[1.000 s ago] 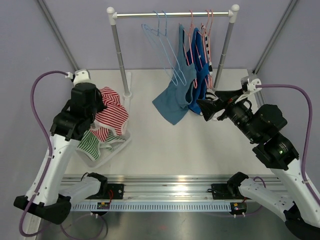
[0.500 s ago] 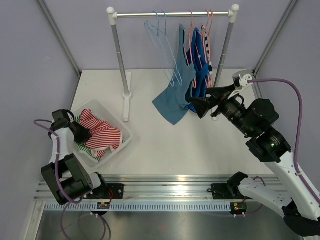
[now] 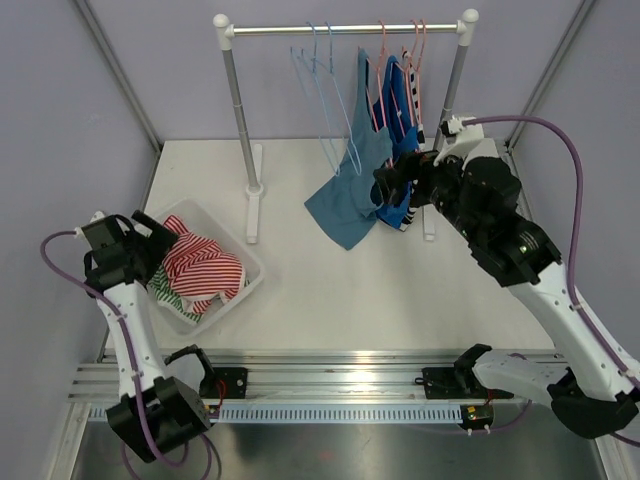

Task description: Remove the tank top from the hanger

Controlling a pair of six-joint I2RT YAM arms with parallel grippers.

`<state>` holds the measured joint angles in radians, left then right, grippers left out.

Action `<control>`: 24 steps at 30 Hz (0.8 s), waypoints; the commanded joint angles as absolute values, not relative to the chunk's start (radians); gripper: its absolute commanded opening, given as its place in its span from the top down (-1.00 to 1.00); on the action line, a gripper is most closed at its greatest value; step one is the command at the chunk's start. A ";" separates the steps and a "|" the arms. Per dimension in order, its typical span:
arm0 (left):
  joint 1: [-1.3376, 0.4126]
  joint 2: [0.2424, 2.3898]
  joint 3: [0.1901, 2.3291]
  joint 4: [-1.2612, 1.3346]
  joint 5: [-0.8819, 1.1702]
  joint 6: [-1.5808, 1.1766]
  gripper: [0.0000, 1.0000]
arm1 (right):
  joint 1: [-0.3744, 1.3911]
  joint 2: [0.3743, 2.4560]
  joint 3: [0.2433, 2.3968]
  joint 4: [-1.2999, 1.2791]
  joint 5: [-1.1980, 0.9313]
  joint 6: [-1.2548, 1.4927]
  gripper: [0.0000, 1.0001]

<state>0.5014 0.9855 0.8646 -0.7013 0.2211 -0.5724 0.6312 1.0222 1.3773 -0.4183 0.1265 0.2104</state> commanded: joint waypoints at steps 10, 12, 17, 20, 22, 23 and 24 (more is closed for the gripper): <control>0.175 0.698 1.108 -0.784 -0.061 -0.428 -0.98 | 0.534 1.483 1.934 -0.649 0.315 0.100 -0.93; 0.045 0.641 1.065 -0.735 -0.113 -0.378 -0.98 | 0.509 1.551 2.020 -0.681 0.304 0.086 -0.90; -0.060 0.514 0.917 -0.635 -0.020 -0.338 -0.98 | 0.473 1.724 2.227 -0.744 0.261 0.061 -0.85; -0.063 0.486 0.844 -0.618 0.055 -0.328 -0.98 | 0.465 1.804 2.334 -0.778 0.216 0.049 -0.65; -0.069 0.488 0.845 -0.633 0.057 -0.328 -0.98 | 0.466 1.874 2.428 -0.820 0.213 0.037 -0.58; -0.074 0.488 0.850 -0.634 0.058 -0.322 -0.98 | 0.465 1.894 2.450 -0.827 0.218 0.032 -0.52; -0.086 0.489 0.847 -0.629 0.054 -0.321 -0.98 | 0.466 1.913 2.468 -0.831 0.221 0.029 -0.49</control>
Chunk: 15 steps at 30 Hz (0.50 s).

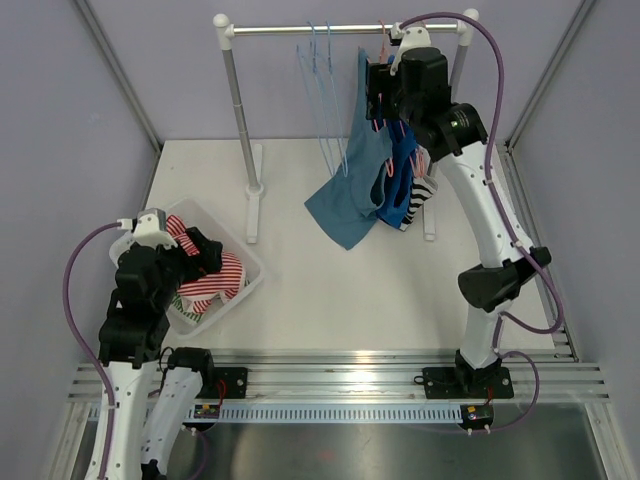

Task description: Remove the tank top from the hanger

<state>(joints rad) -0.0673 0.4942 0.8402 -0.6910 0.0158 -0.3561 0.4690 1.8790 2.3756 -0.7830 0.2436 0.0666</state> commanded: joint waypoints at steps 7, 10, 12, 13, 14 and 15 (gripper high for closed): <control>-0.103 0.526 0.853 -0.650 0.015 -0.328 -0.98 | 0.463 1.996 2.502 -0.815 0.241 0.012 -0.24; -0.104 0.531 0.854 -0.653 0.015 -0.327 -0.98 | 0.463 2.000 2.500 -0.801 0.215 0.015 -0.08; -0.104 0.535 0.854 -0.653 0.017 -0.327 -0.98 | 0.463 2.008 2.493 -0.782 0.212 0.017 0.02; -0.106 0.538 0.857 -0.655 0.017 -0.325 -0.98 | 0.463 2.009 2.494 -0.779 0.222 0.017 0.17; -0.106 0.540 0.857 -0.655 0.017 -0.325 -0.98 | 0.465 2.011 2.493 -0.779 0.227 0.015 0.19; -0.107 0.541 0.857 -0.655 0.017 -0.322 -0.98 | 0.463 2.017 2.493 -0.778 0.229 0.012 0.24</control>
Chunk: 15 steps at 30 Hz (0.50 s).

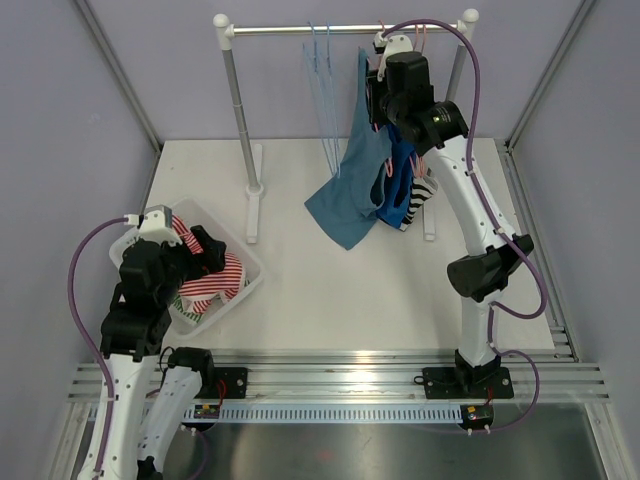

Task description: Remove the tank top from the hanger

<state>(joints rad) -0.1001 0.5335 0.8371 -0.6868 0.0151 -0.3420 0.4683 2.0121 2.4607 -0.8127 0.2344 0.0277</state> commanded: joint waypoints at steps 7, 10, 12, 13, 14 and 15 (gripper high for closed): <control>-0.114 0.548 0.859 -0.653 0.015 -0.321 -0.98 | 0.463 2.006 2.511 -0.775 0.216 0.031 0.98; -0.114 0.548 0.862 -0.655 0.008 -0.321 -0.98 | 0.463 1.980 2.522 -0.761 0.177 0.061 1.00; -0.114 0.549 0.861 -0.655 0.008 -0.321 -0.98 | 0.463 1.954 2.522 -0.746 0.155 0.075 1.00; -0.114 0.549 0.861 -0.655 0.009 -0.321 -0.98 | 0.465 1.947 2.520 -0.730 0.152 0.086 1.00; -0.114 0.549 0.859 -0.653 0.011 -0.319 -0.98 | 0.465 1.938 2.520 -0.723 0.146 0.087 1.00; -0.114 0.549 0.859 -0.655 0.011 -0.322 -0.98 | 0.465 1.921 2.517 -0.716 0.143 0.089 1.00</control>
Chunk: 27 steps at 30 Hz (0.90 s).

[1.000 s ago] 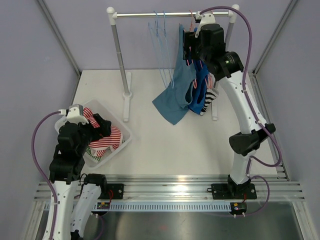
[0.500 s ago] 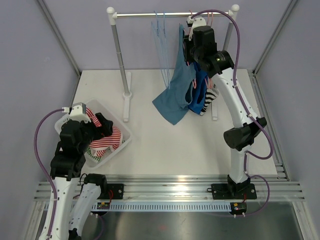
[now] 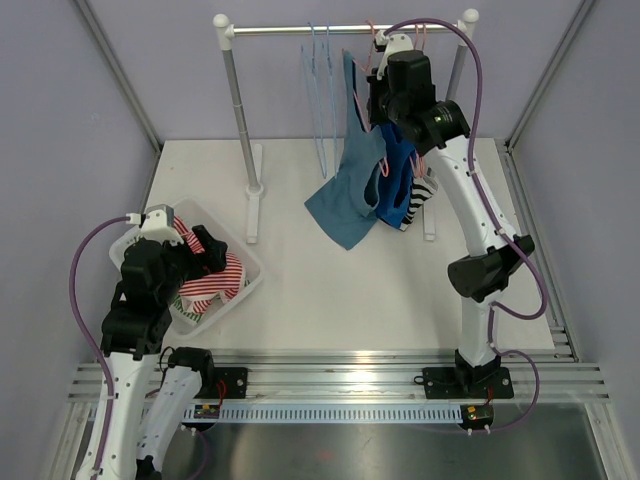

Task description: Remove the tank top from the hanger

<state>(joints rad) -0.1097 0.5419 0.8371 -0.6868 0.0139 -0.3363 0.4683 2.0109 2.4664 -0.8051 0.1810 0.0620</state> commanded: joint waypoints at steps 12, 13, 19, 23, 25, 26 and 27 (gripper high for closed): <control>-0.114 0.548 0.857 -0.652 0.015 -0.328 -0.98 | 0.465 1.786 2.421 -0.712 0.054 0.103 1.00; -0.114 0.546 0.856 -0.650 0.021 -0.331 -0.98 | 0.465 1.775 2.407 -0.721 0.043 0.112 1.00; -0.114 0.549 0.856 -0.635 0.095 -0.330 -0.98 | 0.479 1.640 2.226 -0.723 0.005 0.143 1.00; -0.117 0.575 0.887 -0.637 0.138 -0.333 -0.98 | 0.495 1.528 2.096 -0.727 0.005 0.150 1.00; -0.121 0.600 0.934 -0.637 0.164 -0.347 -0.98 | 0.495 1.450 2.016 -0.727 0.005 0.155 1.00; -0.129 0.610 0.949 -0.634 0.175 -0.351 -0.98 | 0.495 1.422 1.985 -0.727 0.005 0.158 1.00; -0.136 0.632 0.989 -0.623 0.189 -0.359 -0.98 | 0.495 1.367 1.926 -0.729 -0.039 0.161 1.00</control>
<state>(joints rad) -0.1188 0.5968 0.8837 -0.6884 0.1078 -0.3420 0.4862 1.5093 2.0052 -0.7826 0.0227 0.1398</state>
